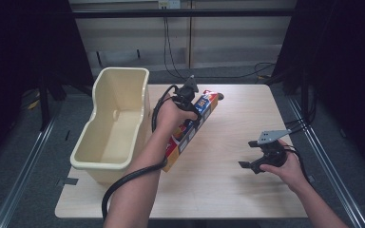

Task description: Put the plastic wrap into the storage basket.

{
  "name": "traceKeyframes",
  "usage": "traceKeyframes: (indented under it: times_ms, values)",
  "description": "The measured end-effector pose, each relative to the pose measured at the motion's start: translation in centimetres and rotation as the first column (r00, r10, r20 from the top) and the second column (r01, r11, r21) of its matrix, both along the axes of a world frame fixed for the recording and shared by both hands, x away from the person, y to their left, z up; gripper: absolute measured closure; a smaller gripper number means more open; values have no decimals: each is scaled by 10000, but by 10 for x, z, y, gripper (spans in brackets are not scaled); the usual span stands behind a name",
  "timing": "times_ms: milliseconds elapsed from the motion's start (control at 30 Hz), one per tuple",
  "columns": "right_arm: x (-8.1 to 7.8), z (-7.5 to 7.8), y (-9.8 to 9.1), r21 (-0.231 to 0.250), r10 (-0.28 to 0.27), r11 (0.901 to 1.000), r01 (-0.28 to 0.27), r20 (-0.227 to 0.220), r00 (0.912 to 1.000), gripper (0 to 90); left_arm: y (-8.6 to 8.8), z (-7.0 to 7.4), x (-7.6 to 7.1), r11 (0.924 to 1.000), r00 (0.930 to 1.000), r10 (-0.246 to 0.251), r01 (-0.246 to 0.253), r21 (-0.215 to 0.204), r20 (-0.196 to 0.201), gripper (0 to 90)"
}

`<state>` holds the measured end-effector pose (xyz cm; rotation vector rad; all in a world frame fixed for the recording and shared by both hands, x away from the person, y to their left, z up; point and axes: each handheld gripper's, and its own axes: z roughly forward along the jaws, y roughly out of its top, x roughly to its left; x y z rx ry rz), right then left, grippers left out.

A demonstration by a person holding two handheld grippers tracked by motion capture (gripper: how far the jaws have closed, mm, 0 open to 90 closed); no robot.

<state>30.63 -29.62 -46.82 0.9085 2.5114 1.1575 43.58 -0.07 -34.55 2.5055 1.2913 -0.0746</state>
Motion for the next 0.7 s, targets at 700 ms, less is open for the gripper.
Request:
traceKeyframes:
  times_ms: [700]
  values:
    - [1, 0, 1, -41, -45, 10000, 44, -88, 10000, 28, 28, 46, -6, 9989, 9991, 423, -423, -201, -27, 406]
